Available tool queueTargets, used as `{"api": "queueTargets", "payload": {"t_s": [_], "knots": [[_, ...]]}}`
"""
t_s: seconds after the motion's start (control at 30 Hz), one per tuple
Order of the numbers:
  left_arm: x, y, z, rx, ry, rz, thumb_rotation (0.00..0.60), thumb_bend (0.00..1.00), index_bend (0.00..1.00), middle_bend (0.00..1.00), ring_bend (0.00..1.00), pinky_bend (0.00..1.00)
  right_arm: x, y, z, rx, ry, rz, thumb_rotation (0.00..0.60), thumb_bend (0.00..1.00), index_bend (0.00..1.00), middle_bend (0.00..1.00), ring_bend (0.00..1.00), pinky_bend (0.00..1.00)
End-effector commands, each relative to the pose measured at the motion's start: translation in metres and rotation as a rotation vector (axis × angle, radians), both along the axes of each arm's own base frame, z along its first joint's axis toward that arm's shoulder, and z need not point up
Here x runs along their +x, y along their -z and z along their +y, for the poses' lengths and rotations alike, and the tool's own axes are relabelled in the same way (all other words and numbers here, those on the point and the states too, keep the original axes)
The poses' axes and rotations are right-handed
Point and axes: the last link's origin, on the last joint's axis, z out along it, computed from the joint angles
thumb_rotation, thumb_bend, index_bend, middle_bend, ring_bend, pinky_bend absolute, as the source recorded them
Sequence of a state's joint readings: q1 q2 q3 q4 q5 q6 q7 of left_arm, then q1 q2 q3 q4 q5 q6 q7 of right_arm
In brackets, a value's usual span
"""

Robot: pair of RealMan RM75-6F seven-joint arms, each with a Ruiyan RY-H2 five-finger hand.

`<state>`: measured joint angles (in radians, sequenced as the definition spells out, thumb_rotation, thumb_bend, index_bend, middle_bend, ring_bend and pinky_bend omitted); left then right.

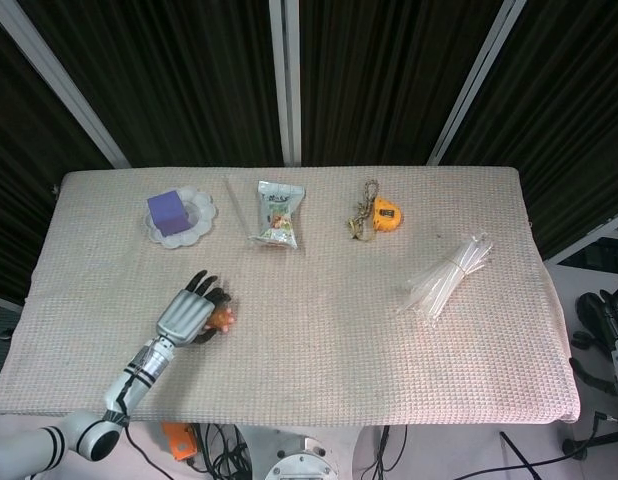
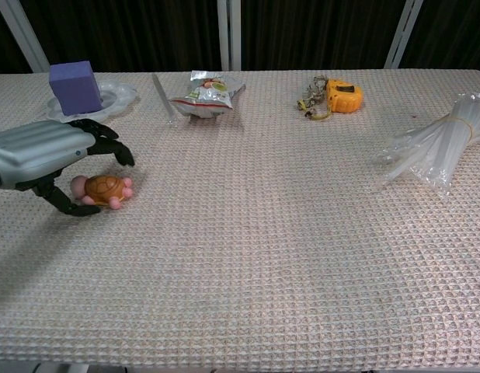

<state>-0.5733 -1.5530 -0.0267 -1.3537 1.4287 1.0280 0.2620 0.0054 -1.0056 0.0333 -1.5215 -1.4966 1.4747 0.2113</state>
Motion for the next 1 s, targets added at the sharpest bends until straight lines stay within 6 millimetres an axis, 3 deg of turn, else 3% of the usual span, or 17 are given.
{"api": "queueTargets", "payload": {"t_s": [0.03,0.2,0.4,0.77,1.0], "knots": [[-0.002,-0.003,0.0,-0.007,-0.011,0.012,0.6,0.11,0.08,0.11,0.0,0.01,0.0,0.001,0.0,0.001,0.0,0.0,0.6,0.17,0.0,0.0,0.0,0.0],[-0.001,-0.008,-0.002,-0.003,-0.021,0.022,0.6,0.16,0.13,0.19,0.0,0.01,0.0,0.002,-0.001,0.004,0.001,0.001,0.6,0.17,0.0,0.0,0.0,0.0],[-0.001,-0.004,0.0,0.022,-0.039,0.006,0.6,0.29,0.35,0.39,0.01,0.06,0.001,0.003,0.0,0.009,0.002,0.003,0.6,0.17,0.0,0.0,0.0,0.0],[0.003,0.005,0.002,0.067,-0.003,-0.054,0.6,0.39,0.78,0.79,0.32,0.18,-0.001,0.003,-0.001,0.011,0.007,0.001,0.6,0.17,0.0,0.0,0.0,0.0],[0.003,0.004,0.003,0.078,0.008,-0.054,0.6,0.39,0.84,0.86,0.4,0.2,-0.001,0.002,0.0,0.008,0.005,0.0,0.6,0.17,0.0,0.0,0.0,0.0]]}}
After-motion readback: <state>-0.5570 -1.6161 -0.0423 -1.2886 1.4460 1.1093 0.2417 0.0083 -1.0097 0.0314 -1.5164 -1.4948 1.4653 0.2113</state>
